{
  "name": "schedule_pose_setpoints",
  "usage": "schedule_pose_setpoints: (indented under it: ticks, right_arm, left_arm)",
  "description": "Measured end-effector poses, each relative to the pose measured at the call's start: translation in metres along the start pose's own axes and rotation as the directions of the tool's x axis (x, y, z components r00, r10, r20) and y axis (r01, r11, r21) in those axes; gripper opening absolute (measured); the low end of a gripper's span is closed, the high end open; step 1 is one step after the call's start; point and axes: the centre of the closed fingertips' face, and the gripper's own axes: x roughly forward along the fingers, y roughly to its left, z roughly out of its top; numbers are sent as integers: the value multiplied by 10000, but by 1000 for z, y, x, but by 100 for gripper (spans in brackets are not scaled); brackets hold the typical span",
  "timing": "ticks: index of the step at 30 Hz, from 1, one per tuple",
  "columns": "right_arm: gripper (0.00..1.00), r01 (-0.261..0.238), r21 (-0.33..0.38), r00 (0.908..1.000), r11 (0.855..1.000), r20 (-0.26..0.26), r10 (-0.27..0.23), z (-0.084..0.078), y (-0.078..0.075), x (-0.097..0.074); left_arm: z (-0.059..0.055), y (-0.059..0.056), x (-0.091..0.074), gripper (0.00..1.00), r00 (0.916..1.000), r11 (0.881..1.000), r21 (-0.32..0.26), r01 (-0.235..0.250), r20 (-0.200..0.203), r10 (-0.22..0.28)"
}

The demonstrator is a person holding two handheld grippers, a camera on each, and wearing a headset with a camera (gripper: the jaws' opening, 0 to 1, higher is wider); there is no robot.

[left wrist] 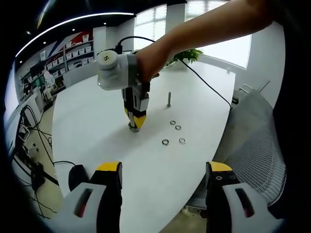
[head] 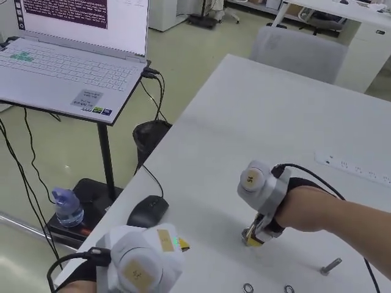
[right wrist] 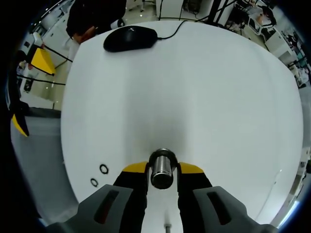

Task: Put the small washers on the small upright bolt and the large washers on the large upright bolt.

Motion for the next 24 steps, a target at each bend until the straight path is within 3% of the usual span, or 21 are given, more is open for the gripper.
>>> schedule_pose_setpoints:
  ticks: [13, 24]
  right_arm:
    - [24, 56, -73, 10000, 10000, -45, -56, 0, 2, 0]
    - [31, 137, -202, 9996, 9997, 243, -132, 0, 1, -5]
  left_arm:
    - [4, -2, 2, 69, 10000, 10000, 29, 83, 50, -83]
    - [3, -4, 1, 69, 9999, 9999, 90, 130, 38, -130]
